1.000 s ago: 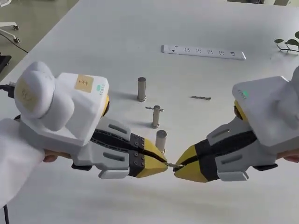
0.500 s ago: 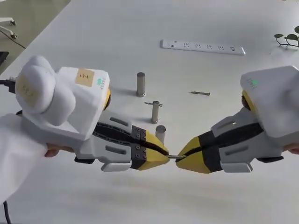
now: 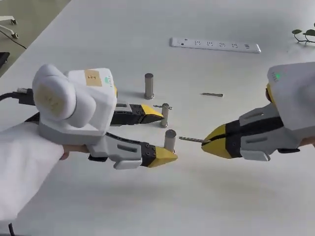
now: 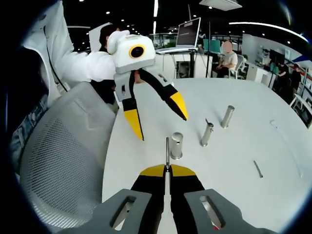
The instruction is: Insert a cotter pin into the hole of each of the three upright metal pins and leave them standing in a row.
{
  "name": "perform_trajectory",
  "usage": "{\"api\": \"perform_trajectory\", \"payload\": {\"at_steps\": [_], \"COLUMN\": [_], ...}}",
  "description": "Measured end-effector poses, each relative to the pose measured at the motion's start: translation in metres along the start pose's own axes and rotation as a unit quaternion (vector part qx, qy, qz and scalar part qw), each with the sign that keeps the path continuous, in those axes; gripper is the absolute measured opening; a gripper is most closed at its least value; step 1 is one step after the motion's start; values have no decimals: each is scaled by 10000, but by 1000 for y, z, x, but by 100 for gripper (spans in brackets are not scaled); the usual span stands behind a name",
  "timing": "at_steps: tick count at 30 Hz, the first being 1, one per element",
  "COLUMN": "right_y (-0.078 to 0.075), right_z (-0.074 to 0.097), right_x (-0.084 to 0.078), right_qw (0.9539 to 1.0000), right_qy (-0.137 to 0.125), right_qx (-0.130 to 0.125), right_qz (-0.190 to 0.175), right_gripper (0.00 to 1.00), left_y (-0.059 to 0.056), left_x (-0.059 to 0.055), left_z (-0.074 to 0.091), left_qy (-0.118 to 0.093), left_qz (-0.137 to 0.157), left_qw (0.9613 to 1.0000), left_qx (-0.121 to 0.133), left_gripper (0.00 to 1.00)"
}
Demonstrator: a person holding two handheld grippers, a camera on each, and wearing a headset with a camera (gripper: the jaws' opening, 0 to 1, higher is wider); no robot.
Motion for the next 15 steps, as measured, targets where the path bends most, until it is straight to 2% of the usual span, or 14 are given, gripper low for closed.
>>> {"api": "perform_trajectory", "payload": {"at_steps": [2, 10, 12, 15], "right_y": [-3, -12, -13, -14], "right_z": [-2, -10, -12, -14], "right_x": [-2, -4, -4, -4], "right_qw": [10000, 9998, 9997, 9997], "right_qy": [10, 143, 173, 211], "right_qx": [-9, -143, -141, -123], "right_qz": [-26, 12, 29, 71], "right_gripper": [0, 0, 0, 0], "left_y": [2, 6, 7, 9], "left_x": [-2, -6, -7, -9], "left_z": [-4, -19, -21, -25], "left_qy": [20, 111, 95, 115], "left_qz": [59, 329, 454, 511], "left_qw": [10000, 9994, 9988, 9985], "left_qx": [43, -55, -164, -176], "left_gripper": [44, 38, 33, 28]}}
Point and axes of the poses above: the centre of the closed fingertips' face, and the gripper's own axes: z roughly backward along the fingers, y roughly to its left, x roughly out of its top, the point moved 10 cm from there along z, roughly backward along the fingers, and after that the axes turned 10 degrees about y, right-handed, at the moved point
